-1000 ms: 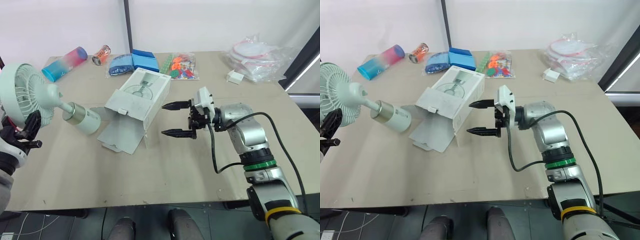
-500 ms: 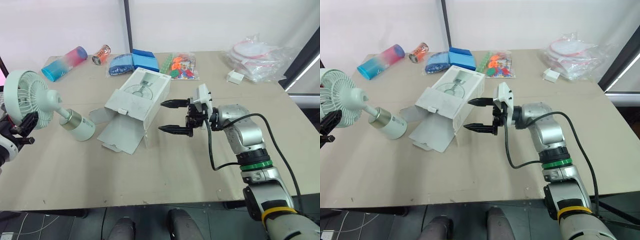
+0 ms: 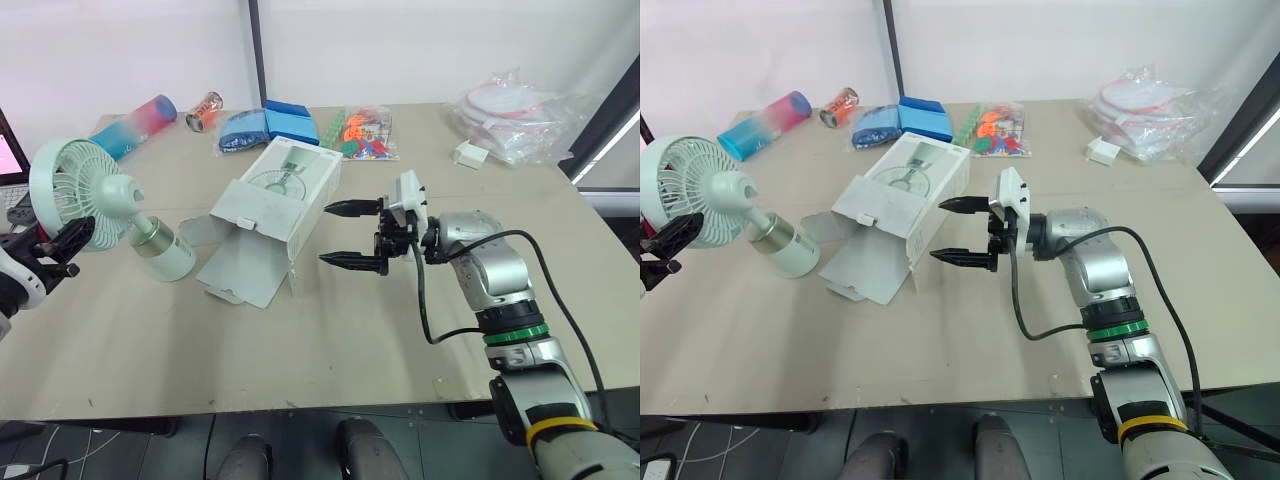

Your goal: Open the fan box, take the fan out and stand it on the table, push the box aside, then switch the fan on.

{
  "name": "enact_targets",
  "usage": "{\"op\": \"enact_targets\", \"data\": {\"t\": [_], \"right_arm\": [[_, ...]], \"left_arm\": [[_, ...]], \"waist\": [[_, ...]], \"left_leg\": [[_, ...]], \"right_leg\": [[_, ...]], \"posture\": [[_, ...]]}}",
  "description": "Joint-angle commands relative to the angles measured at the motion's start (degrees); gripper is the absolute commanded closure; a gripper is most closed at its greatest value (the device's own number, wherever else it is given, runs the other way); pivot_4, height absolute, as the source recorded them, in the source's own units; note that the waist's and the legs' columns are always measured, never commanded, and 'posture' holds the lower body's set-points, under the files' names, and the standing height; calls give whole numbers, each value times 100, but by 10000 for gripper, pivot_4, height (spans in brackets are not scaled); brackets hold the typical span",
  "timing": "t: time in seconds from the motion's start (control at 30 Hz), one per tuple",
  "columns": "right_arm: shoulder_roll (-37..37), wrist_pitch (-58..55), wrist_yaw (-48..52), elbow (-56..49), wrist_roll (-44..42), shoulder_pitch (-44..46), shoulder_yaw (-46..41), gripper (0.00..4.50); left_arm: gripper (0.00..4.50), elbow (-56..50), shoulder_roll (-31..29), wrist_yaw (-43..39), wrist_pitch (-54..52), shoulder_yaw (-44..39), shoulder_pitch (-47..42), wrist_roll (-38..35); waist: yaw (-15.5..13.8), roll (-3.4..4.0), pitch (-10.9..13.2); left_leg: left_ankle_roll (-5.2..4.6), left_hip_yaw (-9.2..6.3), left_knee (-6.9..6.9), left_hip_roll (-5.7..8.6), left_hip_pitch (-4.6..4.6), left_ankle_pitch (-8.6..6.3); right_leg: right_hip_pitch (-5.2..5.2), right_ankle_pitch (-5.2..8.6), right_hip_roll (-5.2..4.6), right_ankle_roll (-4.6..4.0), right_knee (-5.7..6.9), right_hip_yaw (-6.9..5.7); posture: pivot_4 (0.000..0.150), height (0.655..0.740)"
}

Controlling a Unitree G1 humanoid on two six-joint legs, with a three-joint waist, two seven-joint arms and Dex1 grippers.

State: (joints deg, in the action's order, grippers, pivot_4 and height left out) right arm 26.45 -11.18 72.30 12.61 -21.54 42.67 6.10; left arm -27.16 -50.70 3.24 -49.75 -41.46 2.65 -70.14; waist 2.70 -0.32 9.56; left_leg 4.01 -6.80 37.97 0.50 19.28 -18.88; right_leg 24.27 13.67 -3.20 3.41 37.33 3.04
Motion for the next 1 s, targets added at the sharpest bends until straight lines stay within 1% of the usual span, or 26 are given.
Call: {"op": "enact_targets", "data": {"t": [0.03,0.2,0.27,0.33,0.4,0.43,0.47,0.5,0.53,0.57,0.7,0.87,1.0], "right_arm": [[45,125,-16,-261,17,10,-58,0],[2,98,-55,-277,1,28,-71,0],[-48,-71,-115,-279,-121,64,-139,0],[-94,-516,-182,-342,-420,127,-263,0],[-97,-792,-217,-396,-614,171,-336,0],[-77,-1038,-195,-455,-798,203,-396,0],[-61,-1229,-179,-502,-928,225,-442,0],[-55,-1426,-195,-537,-1052,258,-496,0],[-51,-1555,-216,-565,-1127,277,-532,0],[-23,-1643,-173,-595,-1170,290,-529,0],[51,-1229,-60,-592,-817,190,-352,0],[49,-1148,-46,-652,-756,112,-292,0],[31,-951,-59,-614,-618,69,-236,0]], "left_arm": [[26958,294,104,-18,-205,157,-27,-37],[26958,483,27,-197,-138,251,-230,289],[26958,527,-10,-260,-117,285,-326,398],[26958,542,-20,-320,-123,312,-390,476],[16758,561,7,-349,-145,315,-445,534],[14128,576,15,-361,-145,312,-465,568],[9439,585,24,-374,-149,314,-489,607],[6662,602,27,-394,-154,315,-512,652],[2544,611,35,-411,-164,316,-534,688],[488,627,39,-429,-172,317,-555,718],[173,683,23,-502,-153,327,-636,872],[173,612,8,-537,-163,312,-683,885],[173,420,74,-770,-57,185,-416,1078]], "waist": [[0,2,-1],[0,6,-4],[0,6,-4],[1,7,-4],[1,7,-4],[1,9,-2],[3,6,-2],[3,0,1],[4,-1,1],[4,-4,2],[3,-5,2],[5,-5,2],[7,-6,2]], "left_leg": [[0,0,0,0,-1,0],[2,-1,0,1,-2,1],[2,-1,0,1,-2,1],[5,-1,0,1,-2,3],[6,-2,0,1,-2,4],[7,-2,0,1,-2,4],[6,-1,-1,2,-1,4],[6,-3,-1,1,3,4],[6,-5,-1,-2,8,3],[6,-6,-1,-2,10,3],[6,-6,-2,-1,19,3],[6,-2,-2,1,19,3],[6,-2,-2,1,19,3]], "right_leg": [[0,0,0,0,1,0],[-1,-1,0,0,2,0],[-1,-1,0,0,2,0],[-2,-2,0,0,2,0],[-2,-2,0,0,3,0],[-2,-3,0,0,3,0],[1,-3,-1,0,2,3],[5,-3,2,0,1,1],[8,-3,4,0,-2,-1],[10,-3,4,0,-3,-2],[19,-3,0,0,-9,-3],[19,-4,-2,1,-9,-2],[19,-4,-3,2,-8,-1]], "posture": [[1500,7400],[1500,7400],[1500,7400],[1500,7400],[1500,7400],[1500,7400],[1500,7400],[1500,7400],[1500,7400],[1500,7400],[1500,7400],[1500,7400],[1500,7400]]}}
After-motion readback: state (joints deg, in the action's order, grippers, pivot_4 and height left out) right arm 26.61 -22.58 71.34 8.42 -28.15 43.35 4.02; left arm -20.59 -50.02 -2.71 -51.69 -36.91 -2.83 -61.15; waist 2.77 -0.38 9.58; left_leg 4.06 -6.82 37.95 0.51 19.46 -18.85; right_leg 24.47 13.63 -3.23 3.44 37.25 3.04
